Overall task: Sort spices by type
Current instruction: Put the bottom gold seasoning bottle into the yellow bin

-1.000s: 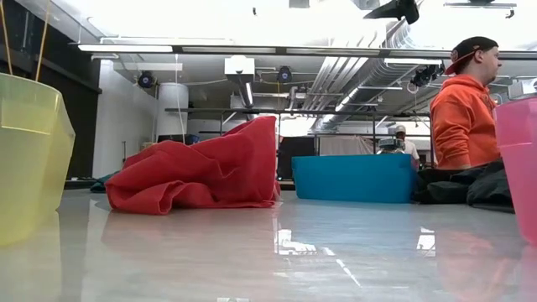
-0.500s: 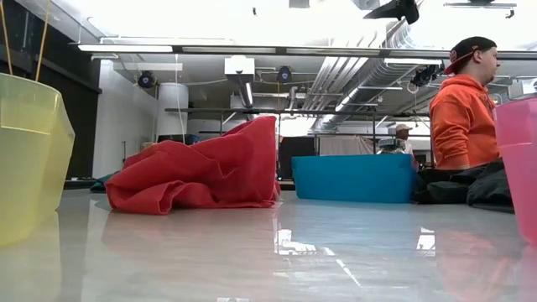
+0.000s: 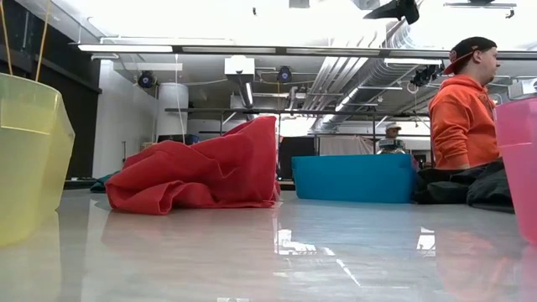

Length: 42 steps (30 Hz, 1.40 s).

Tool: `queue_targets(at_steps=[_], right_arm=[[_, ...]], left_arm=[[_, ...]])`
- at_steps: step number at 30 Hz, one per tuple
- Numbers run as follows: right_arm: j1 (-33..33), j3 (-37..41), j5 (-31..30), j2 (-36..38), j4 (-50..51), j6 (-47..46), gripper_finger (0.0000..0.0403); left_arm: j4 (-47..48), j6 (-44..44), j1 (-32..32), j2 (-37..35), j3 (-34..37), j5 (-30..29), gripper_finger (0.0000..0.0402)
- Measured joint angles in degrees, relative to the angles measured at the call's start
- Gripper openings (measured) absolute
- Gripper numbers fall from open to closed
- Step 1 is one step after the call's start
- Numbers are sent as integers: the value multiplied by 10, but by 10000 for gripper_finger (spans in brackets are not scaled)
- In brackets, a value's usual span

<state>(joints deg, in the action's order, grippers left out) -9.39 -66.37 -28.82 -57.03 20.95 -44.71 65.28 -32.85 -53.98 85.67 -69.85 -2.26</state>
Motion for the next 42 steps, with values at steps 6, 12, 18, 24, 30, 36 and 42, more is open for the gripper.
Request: queue_targets(at_steps=[6,12,18,24,30,36,42], right_arm=[[0,0,0,0,2,-3,383],[0,0,0,0,2,-3,383],[0,0,0,0,2,-3,383],[0,0,0,0,2,-3,383],[0,0,0,0,2,-3,383],[0,0,0,0,3,-3,383],[0,0,0,0,3,-3,383]], left_arm=[[-7,-5,5,1,29,-8,278],[-27,-15,12,0,34,1,278],[-32,-68,15,0,34,3,278],[-32,-86,15,0,34,2,278],[-34,-53,15,0,34,2,278],[-43,-30,14,0,34,1,278],[-53,-24,14,0,34,-16,278]])
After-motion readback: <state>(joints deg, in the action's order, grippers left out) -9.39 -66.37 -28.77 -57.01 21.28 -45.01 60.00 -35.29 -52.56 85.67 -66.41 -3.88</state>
